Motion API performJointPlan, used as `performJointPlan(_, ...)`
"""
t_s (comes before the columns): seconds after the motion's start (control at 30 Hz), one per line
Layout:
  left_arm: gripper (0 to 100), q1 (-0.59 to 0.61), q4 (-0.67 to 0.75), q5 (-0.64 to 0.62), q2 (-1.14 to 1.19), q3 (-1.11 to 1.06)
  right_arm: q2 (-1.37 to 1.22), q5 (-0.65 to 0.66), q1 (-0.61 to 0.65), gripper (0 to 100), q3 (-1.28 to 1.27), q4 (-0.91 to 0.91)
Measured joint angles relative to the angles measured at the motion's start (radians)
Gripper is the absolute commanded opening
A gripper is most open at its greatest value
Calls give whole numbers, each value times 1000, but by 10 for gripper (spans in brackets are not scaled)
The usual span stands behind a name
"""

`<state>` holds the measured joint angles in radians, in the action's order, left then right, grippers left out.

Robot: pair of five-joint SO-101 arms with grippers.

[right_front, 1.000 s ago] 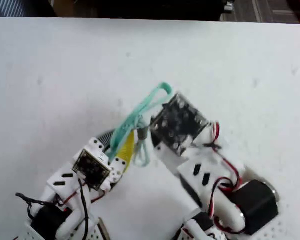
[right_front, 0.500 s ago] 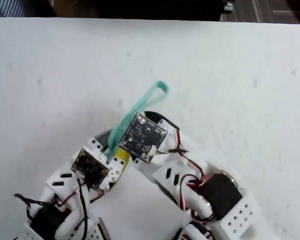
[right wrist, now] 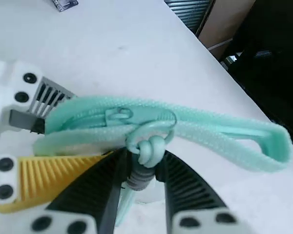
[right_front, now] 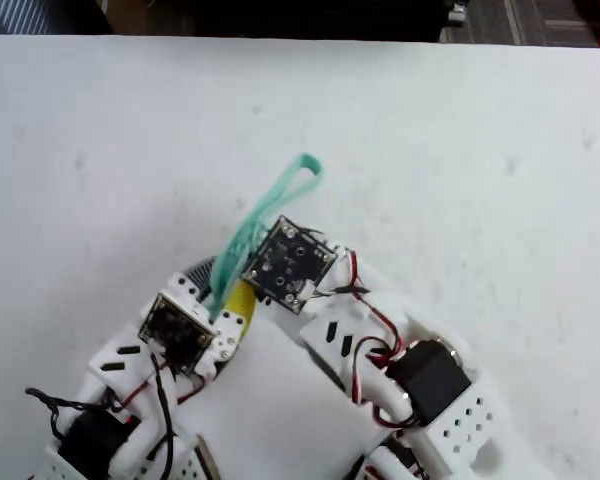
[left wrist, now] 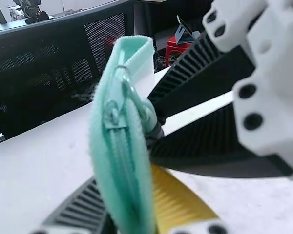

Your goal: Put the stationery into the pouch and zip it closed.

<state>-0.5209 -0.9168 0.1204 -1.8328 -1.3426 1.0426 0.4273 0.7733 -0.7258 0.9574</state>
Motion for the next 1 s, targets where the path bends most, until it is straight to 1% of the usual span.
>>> performJointPlan(0.07,61,0,0,0,0,0,0,2,-2,16,0,0)
performJointPlan(0.17,188,0,-20,-2,0,15,35,2,-26,16,17,0)
performJointPlan(0.23,203,0,-77,-11,0,48,55,2,-52,16,58,0)
performJointPlan(0.3,203,0,-95,-71,0,68,64,2,-51,16,92,14)
performJointPlan(0.33,203,5,-95,-95,0,71,64,2,-48,16,104,29)
performJointPlan(0.4,184,23,-94,-98,2,69,68,2,-41,16,138,54)
performJointPlan(0.5,104,46,-57,-98,2,38,74,2,-26,16,221,81)
performJointPlan(0.6,20,44,-41,-98,9,35,74,2,-28,16,273,81)
performJointPlan(0.73,21,35,-38,-97,5,35,69,3,-21,16,282,81)
performJointPlan(0.9,22,11,-38,-97,5,31,3,54,-21,16,293,81)
performJointPlan(1.0,22,9,-38,-60,5,29,-41,72,-51,16,298,60)
